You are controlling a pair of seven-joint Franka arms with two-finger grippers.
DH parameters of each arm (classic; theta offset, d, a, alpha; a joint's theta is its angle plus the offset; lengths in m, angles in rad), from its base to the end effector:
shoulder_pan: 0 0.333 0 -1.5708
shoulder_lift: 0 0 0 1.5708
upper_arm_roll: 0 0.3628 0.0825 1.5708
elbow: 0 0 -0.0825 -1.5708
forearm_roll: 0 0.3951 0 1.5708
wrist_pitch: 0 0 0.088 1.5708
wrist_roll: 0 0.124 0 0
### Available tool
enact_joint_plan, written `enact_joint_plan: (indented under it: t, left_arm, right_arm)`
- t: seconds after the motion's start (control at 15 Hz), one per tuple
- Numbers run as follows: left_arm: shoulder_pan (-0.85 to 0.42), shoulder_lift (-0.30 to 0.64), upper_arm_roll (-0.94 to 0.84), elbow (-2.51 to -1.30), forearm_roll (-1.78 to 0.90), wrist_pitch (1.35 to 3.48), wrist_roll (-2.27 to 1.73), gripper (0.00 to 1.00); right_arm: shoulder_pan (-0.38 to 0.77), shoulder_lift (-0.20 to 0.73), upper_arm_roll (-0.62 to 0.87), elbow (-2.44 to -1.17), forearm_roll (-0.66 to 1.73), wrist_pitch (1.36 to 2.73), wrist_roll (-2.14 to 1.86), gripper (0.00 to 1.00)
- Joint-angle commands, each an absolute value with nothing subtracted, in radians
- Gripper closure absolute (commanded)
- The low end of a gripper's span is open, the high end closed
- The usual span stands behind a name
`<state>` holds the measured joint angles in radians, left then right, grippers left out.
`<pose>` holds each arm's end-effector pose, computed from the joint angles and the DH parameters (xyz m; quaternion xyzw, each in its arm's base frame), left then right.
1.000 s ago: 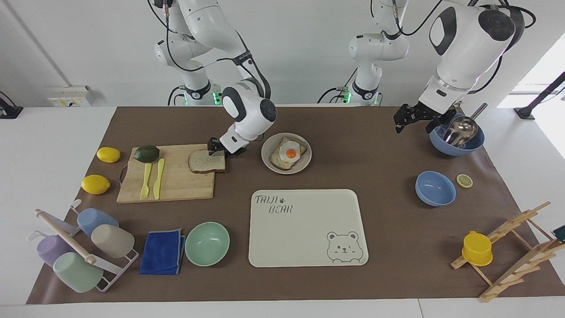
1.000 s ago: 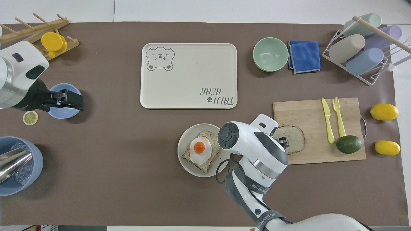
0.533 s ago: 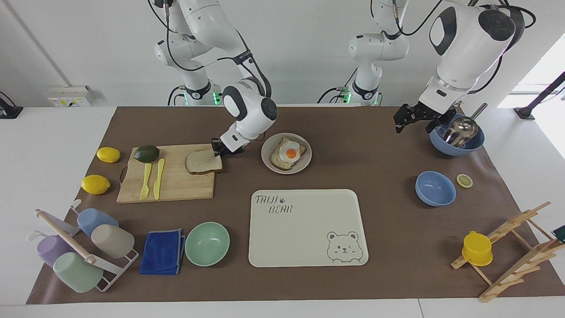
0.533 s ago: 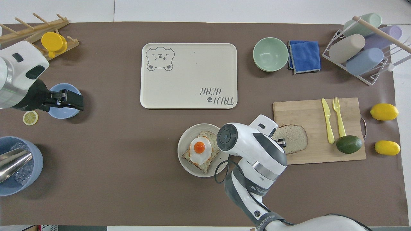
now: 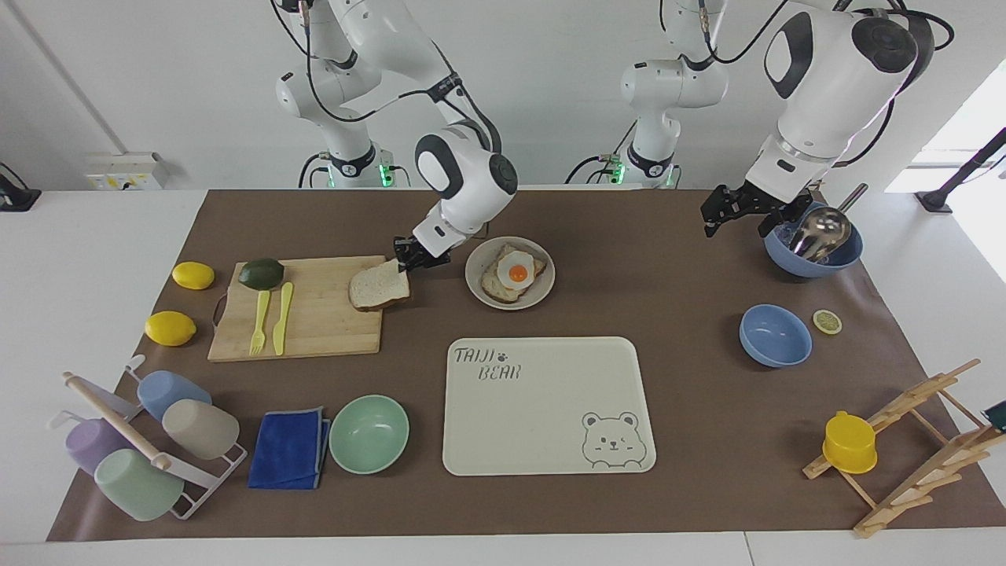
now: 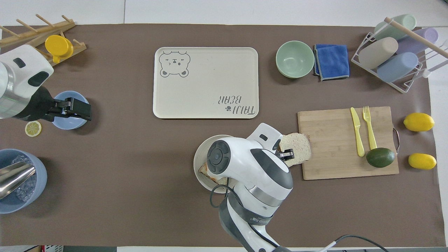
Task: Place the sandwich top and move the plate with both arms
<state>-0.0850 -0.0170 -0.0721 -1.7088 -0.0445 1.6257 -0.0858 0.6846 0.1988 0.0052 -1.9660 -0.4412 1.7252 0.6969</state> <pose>0.5504 -0.0929 0.6019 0.9987 -0.0336 -0.0354 0.0174 0.4607 0.3196 0.3785 0.9527 0.0767 -0.0338 0.2922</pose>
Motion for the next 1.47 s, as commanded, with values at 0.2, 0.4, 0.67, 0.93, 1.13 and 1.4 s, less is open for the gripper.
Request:
enact_joint_plan:
  t: [0.2, 0.4, 0.67, 0.93, 1.13, 1.4]
  left_arm:
    - [-0.077, -0.040, -0.072, -1.729, -0.058, 1.634, -0.083, 0.00]
    - [-0.077, -0.038, -0.072, -1.729, -0.058, 1.634, -0.083, 0.00]
    - [-0.077, -0.040, -0.072, -1.729, -0.058, 1.634, -0.083, 0.00]
    - [-0.077, -0.038, -0.072, -1.729, -0.058, 1.634, -0.083, 0.00]
    - [-0.077, -0.040, -0.072, -1.729, -0.058, 1.634, -0.083, 0.00]
    - [-0.077, -0.040, -0.072, -1.729, -0.058, 1.634, -0.083, 0.00]
  right_arm:
    - [0.696, 0.291, 0.142, -1.617, -0.390, 1.536, 0.698, 1.00]
    - [0.696, 0.333, 0.204, -1.560, -0.383, 1.569, 0.706, 1.00]
    - [0.723, 0.366, 0.216, -1.611, -0.380, 1.641, 0.765, 1.00]
    - [0.718, 0.390, 0.216, -1.638, -0.379, 1.712, 0.801, 1.00]
    - [0.719, 0.391, 0.216, -1.660, -0.351, 1.739, 0.830, 1.00]
    - [0.710, 0.382, 0.216, -1.706, -0.312, 1.824, 0.830, 1.00]
